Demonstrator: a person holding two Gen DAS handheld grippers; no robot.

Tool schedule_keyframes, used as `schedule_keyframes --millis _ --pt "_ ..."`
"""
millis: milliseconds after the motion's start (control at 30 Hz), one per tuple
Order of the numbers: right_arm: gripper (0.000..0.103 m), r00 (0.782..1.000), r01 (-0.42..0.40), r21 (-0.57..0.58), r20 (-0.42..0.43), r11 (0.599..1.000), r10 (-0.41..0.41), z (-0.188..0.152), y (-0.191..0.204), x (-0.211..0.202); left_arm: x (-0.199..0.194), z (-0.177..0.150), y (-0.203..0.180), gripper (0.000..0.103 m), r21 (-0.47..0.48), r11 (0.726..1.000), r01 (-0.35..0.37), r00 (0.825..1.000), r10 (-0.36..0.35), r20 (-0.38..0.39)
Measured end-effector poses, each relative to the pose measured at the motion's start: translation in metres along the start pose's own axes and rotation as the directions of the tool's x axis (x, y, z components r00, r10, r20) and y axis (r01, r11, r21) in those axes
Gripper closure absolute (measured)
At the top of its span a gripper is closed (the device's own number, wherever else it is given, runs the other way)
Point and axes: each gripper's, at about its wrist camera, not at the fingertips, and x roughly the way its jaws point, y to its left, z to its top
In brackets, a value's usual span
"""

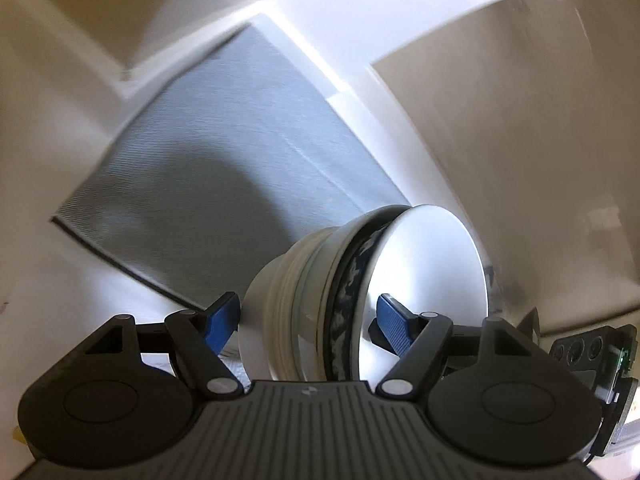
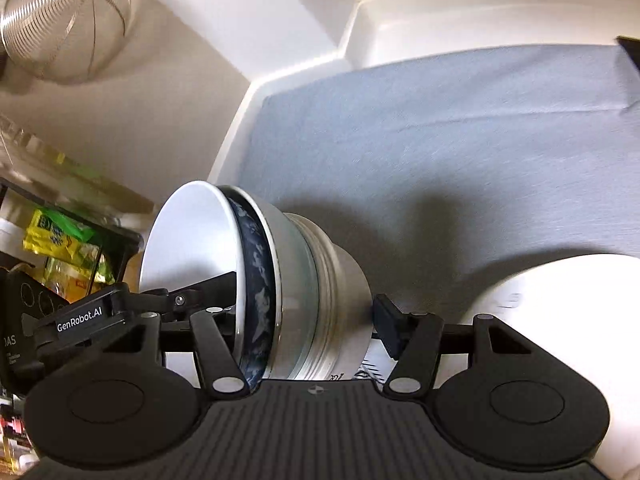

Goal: Organize plates and bowls
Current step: 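Lift the bowl stack and carry it to the plate stack by the stove, then lower the bowl stack onto the plates and open both grippers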

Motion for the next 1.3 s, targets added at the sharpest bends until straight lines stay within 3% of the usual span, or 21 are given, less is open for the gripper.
schedule_keyframes --millis 333,533,733,800,900,1133,1300 --pt "0.041 0.99 0.054 0.095 0.126 0.994 -0.066 -0.017 -0.041 -0.062 0.052 -0.003 -0.061 0.024 0.135 0.989 0.067 0.993 -0.053 -0.103" --pt "0.041 0.976 0.096 0.198 0.173 0.975 -0.131 -0.04 -0.077 -0.097 0.097 -0.016 -0.095 0.024 0.21 0.972 0.11 0.975 -0.065 -0.213" --pt "0.042 0.969 0.116 0.299 0.174 0.947 -0.173 -0.066 -0.107 -0.108 0.138 -0.032 -0.114 0.025 0.264 0.958 0.11 0.954 -0.028 -0.297" --pt "0.05 0.966 0.133 0.302 0.172 0.944 -0.191 -0.073 -0.11 -0.107 0.137 -0.049 -0.118 0.025 0.313 0.945 0.094 0.954 0.005 -0.299" --pt "0.051 0.965 0.154 0.333 0.15 0.93 -0.213 -0.08 -0.122 -0.105 0.134 -0.069 -0.118 0.025 0.323 0.942 0.087 0.945 0.025 -0.326" --pt "0.057 0.967 0.16 0.358 0.129 0.92 -0.218 -0.089 -0.138 -0.107 0.14 -0.08 -0.113 0.027 0.327 0.942 0.074 0.931 0.053 -0.362" --pt "0.059 0.971 0.153 0.346 0.121 0.926 -0.206 -0.09 -0.143 -0.105 0.133 -0.086 -0.12 0.027 0.401 0.915 0.049 0.94 0.093 -0.327"
